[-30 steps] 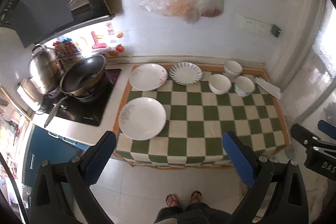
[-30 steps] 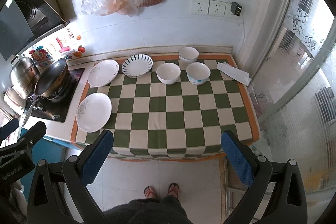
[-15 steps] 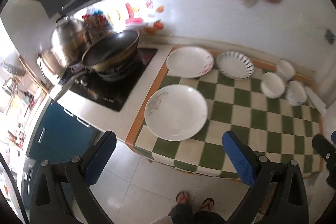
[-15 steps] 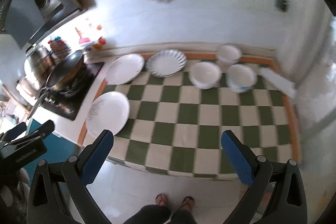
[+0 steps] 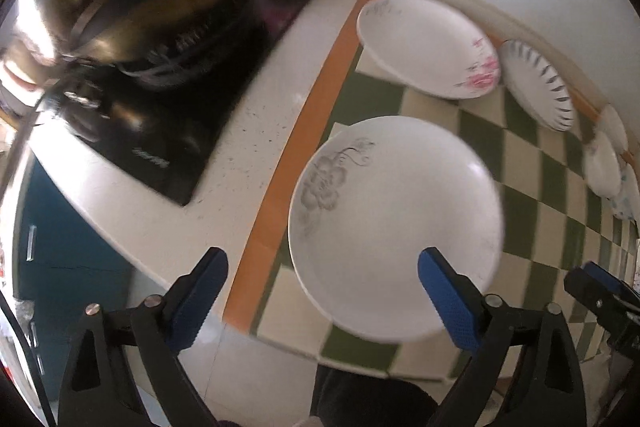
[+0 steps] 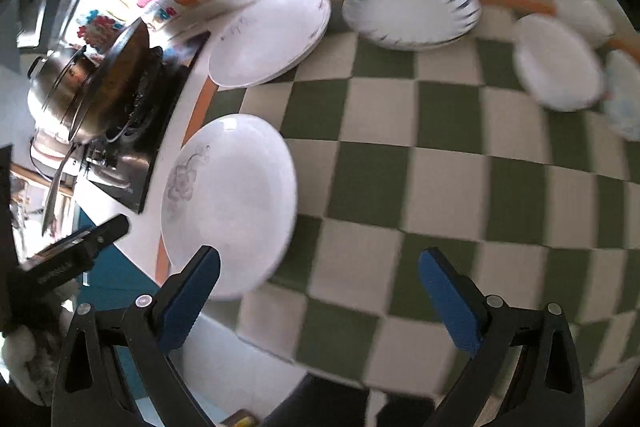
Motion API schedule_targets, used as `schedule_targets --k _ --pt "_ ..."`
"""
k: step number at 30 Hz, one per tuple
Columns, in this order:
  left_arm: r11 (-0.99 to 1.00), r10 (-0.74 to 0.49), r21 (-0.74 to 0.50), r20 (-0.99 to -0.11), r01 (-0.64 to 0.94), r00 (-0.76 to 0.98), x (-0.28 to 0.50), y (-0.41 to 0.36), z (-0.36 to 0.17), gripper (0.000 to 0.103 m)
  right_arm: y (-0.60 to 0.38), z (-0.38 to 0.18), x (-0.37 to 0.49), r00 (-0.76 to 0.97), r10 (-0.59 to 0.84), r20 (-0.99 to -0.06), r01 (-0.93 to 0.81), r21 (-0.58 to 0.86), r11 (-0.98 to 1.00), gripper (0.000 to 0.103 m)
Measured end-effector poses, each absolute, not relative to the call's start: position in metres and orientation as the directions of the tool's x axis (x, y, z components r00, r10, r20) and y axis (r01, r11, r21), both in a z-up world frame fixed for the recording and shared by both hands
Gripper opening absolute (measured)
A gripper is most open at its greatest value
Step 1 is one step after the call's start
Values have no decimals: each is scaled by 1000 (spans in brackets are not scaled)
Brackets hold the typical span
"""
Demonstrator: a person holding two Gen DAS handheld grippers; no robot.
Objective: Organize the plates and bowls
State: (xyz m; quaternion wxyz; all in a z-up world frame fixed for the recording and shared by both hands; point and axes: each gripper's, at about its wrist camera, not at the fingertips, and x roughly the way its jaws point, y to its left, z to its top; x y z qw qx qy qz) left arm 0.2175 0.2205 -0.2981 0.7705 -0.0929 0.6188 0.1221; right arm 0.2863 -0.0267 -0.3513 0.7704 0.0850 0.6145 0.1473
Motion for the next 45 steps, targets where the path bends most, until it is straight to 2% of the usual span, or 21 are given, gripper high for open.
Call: schedule_targets --k 1,3,5,6,9,12,14,15,23,36,45 --pt "953 49 -9 -982 -302 184 225 228 -309 89 -20 -363 297 183 329 -926 -112 313 943 97" --pt "954 -5 -43 -992 -297 127 240 241 -334 73 -4 -389 318 129 319 -939 -101 307 946 89" --pt "955 -35 -59 -996 -290 86 250 250 -352 62 9 -411 332 77 309 -948 -94 302 949 79" --pt "957 -52 -69 -996 -280 67 255 254 -363 58 14 -417 336 61 311 -948 -91 305 948 77" --pt "960 -88 -94 -995 -265 37 261 259 -380 48 27 -439 348 9 316 -949 -82 314 946 62" --pt "955 -141 -147 -989 -258 39 263 261 -388 36 34 -450 353 -29 345 -938 -71 347 935 40" --pt "949 -188 -196 -981 -249 55 262 259 -388 30 37 -455 357 -40 362 -931 -61 364 929 18" --pt "950 -184 -192 -981 -245 57 261 257 -387 30 37 -458 360 -46 364 -930 -55 367 929 16" --pt "952 -167 -178 -984 -249 65 256 247 -375 30 29 -455 356 -45 381 -924 -78 383 920 15" --pt "962 -190 -207 -976 -178 109 258 152 -331 30 -49 -418 341 15 401 -916 -57 399 915 15" --pt "976 -201 -205 -977 -75 67 266 83 -352 30 -131 -418 321 59 385 -921 32 387 922 15"
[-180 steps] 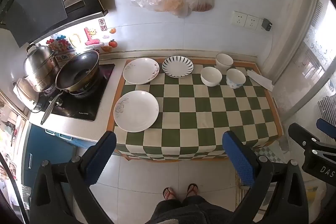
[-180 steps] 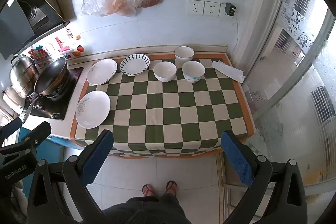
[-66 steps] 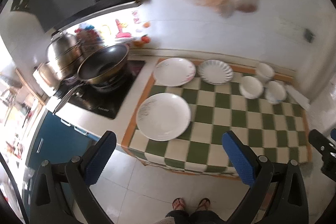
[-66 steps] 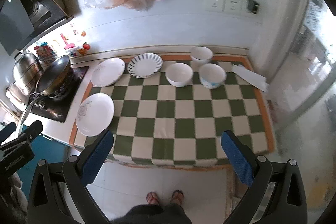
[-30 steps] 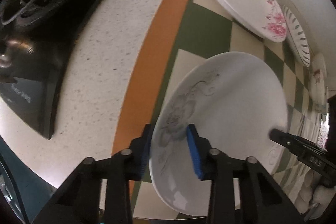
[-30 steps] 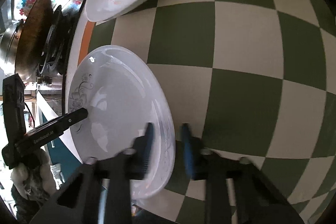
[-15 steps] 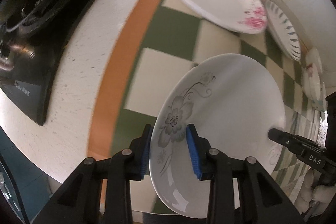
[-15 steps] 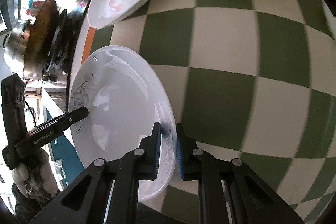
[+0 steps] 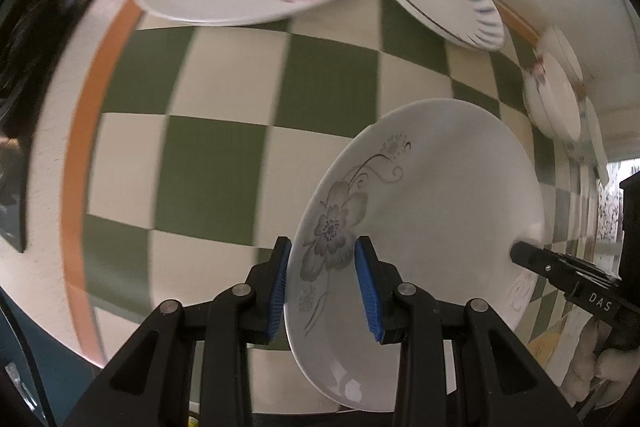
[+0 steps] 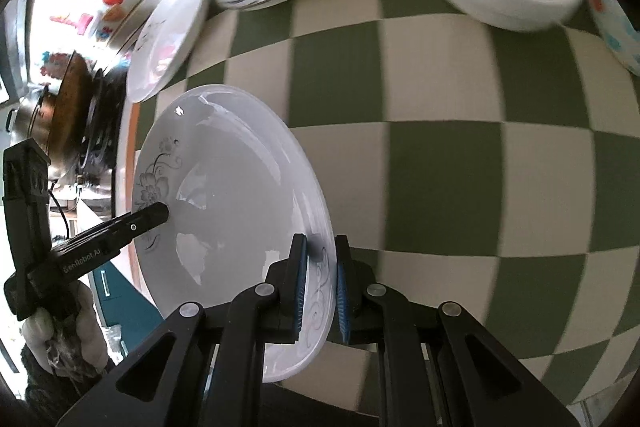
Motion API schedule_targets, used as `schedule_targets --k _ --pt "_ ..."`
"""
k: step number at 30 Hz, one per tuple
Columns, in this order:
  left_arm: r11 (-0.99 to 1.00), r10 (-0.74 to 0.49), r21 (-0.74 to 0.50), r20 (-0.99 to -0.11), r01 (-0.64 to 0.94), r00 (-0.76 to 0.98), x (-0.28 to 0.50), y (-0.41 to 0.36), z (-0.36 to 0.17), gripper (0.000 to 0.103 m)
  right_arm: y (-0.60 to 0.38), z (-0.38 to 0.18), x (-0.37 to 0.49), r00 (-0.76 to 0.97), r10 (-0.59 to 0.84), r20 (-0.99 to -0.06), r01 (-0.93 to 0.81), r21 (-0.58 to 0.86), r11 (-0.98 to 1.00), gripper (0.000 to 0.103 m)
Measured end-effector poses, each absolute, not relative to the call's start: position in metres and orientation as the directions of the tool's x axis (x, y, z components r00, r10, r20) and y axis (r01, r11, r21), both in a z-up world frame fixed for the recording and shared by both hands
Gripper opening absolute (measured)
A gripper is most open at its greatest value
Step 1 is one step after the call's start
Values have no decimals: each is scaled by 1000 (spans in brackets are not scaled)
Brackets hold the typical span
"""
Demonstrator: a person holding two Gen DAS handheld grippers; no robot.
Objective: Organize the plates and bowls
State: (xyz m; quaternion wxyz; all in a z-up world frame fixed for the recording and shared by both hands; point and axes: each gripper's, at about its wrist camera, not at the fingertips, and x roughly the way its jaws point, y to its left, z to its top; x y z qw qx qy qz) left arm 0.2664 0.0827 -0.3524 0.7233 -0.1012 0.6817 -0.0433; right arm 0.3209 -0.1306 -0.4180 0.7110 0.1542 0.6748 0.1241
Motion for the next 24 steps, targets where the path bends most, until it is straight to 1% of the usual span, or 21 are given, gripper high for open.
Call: schedule_targets --k 10,24 --pt "981 -190 -192 -981 -40 39 274 47 -365 30 -172 -430 319 68 387 -919 89 392 916 15" --pt "986 -164 -164 -986 -40 10 278 29 -380 30 -179 -441 325 55 381 -923 81 384 920 15"
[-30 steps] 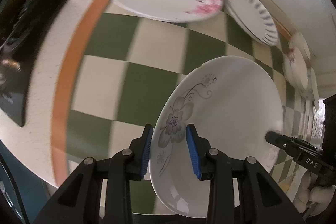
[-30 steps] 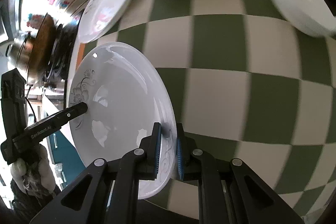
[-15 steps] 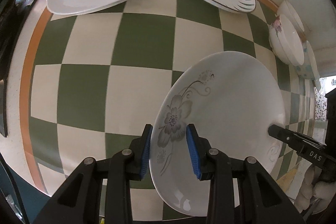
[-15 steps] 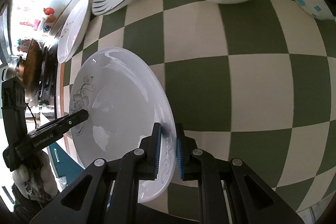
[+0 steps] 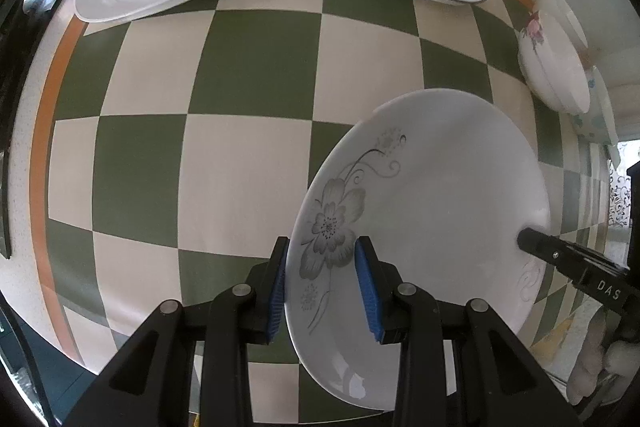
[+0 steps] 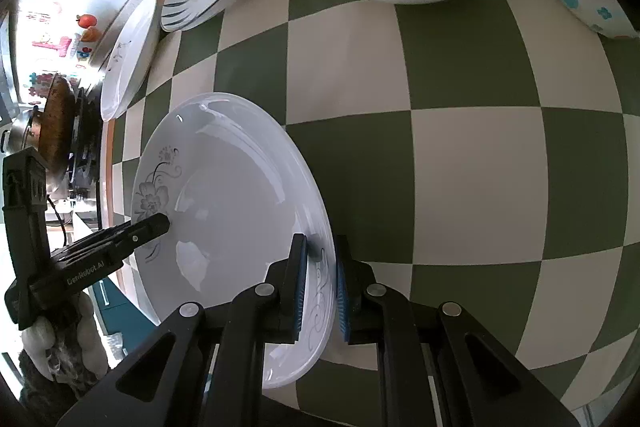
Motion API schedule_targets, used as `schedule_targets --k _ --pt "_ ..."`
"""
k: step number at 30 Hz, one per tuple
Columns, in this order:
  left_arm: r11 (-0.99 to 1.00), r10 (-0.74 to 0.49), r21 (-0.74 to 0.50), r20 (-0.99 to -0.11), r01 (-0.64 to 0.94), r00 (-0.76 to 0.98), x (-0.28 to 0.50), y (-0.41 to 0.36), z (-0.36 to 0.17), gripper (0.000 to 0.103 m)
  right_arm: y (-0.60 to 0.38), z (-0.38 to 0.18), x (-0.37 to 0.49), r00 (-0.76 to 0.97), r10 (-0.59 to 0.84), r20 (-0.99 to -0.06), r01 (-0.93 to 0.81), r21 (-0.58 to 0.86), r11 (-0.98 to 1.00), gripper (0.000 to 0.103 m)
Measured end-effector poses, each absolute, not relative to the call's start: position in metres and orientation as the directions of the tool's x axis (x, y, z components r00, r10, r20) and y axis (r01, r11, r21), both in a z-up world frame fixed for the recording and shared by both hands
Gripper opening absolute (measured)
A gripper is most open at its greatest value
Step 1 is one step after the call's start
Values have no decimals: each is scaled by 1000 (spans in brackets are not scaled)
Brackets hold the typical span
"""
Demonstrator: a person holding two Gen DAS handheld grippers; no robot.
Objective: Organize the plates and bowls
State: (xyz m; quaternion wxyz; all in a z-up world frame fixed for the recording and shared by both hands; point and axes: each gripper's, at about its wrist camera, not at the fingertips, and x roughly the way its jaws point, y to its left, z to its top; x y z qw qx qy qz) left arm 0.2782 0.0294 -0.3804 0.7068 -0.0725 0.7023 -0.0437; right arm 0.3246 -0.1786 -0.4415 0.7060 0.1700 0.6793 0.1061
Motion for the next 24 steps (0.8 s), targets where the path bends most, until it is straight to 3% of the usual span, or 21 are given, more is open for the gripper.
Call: schedule_targets --k 5,10,12,14,19,24 --pt "985 -134 -140 -989 -101 59 276 41 -358 30 -183 -439 332 22 412 -911 103 411 906 17" --pt "974 -86 -125 -975 -187 204 282 75 -289 31 -197 -382 336 107 445 -889 93 454 886 19" --pt "961 -75 -137 -966 -240 249 290 93 -267 42 -188 -357 343 132 466 -875 45 475 879 28" --pt "942 -70 -158 -955 -296 287 303 117 -254 50 -169 -330 358 166 496 -852 -22 499 866 45" --pt "893 -93 -206 -954 -401 284 340 170 -269 53 -90 -314 420 147 567 -810 -145 550 823 48" --pt "854 -120 -216 -967 -474 224 370 213 -312 53 -19 -340 499 129 507 -852 -204 477 855 48"
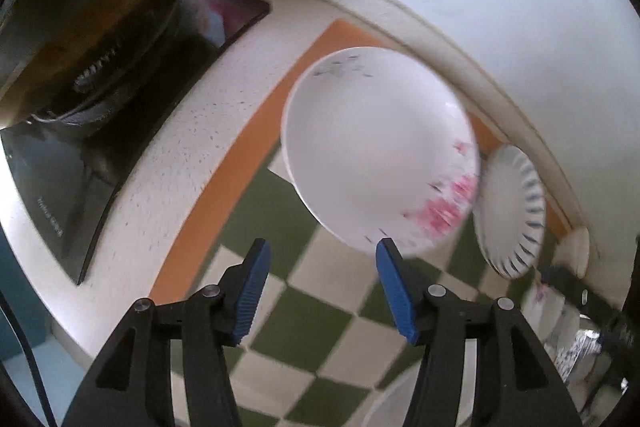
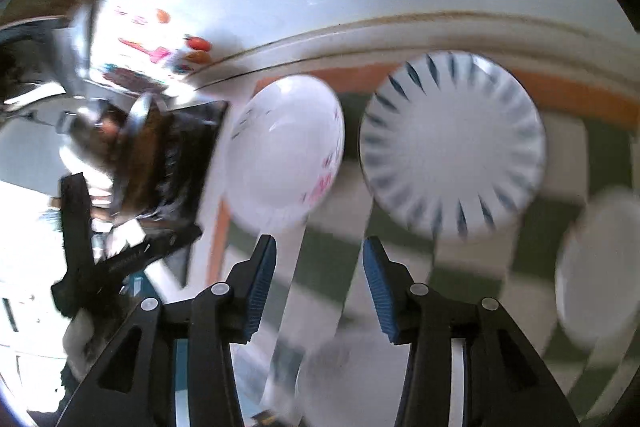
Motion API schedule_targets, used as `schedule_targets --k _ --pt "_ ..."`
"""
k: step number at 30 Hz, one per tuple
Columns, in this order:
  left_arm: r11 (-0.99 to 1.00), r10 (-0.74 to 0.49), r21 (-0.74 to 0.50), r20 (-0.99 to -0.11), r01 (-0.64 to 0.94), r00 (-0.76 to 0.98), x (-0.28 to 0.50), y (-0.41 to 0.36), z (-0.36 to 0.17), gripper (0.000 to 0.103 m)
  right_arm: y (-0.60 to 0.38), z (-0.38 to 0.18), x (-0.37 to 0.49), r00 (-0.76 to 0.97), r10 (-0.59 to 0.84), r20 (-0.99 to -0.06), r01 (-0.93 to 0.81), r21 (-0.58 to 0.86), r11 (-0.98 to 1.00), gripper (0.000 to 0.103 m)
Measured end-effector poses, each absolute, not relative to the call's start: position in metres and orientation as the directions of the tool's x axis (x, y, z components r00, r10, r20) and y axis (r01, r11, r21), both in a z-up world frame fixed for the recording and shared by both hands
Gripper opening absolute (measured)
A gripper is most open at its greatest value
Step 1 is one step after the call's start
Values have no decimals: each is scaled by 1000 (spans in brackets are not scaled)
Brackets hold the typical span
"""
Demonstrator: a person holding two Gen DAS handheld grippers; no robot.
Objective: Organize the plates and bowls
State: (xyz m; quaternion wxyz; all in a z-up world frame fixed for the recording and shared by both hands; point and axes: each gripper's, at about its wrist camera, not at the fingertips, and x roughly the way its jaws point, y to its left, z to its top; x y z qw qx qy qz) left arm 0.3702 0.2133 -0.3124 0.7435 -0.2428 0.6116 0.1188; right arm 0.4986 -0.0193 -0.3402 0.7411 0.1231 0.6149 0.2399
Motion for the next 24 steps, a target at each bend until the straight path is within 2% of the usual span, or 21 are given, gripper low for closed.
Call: schedule_targets --k 2,6,7,8,9,13,15,16,24 --pt "845 -154 -233 -968 -481 199 384 226 -334 53 5 -356 534 113 471 -875 -231 438 869 48" --pt "839 -186 -249 -967 -484 176 404 242 -364 50 45 -390 588 84 382 -920 -273 348 897 39" --pt "838 -191 -253 -966 -483 175 407 245 -368 47 51 -396 598 79 366 -927 -275 333 902 35" --pt "839 -195 -255 -966 -481 172 411 247 -372 38 57 -403 607 78 350 -933 -274 318 908 27" --pt "841 -207 -261 -965 -475 163 416 249 -379 32 63 -408 616 83 337 -938 -278 303 911 24" --pt "843 -234 -278 -960 -460 152 429 254 -392 31 74 -426 638 57 323 -945 -272 297 915 22" --pt "844 -247 -292 -956 -450 157 433 255 -395 25 76 -435 645 36 310 -950 -258 291 921 20" --pt "847 -249 -296 -955 -441 161 435 254 -395 22 76 -438 648 16 335 -942 -247 321 914 15" --pt "863 -242 -286 -958 -417 155 435 248 -394 22 74 -437 642 30 340 -940 -264 321 910 14"
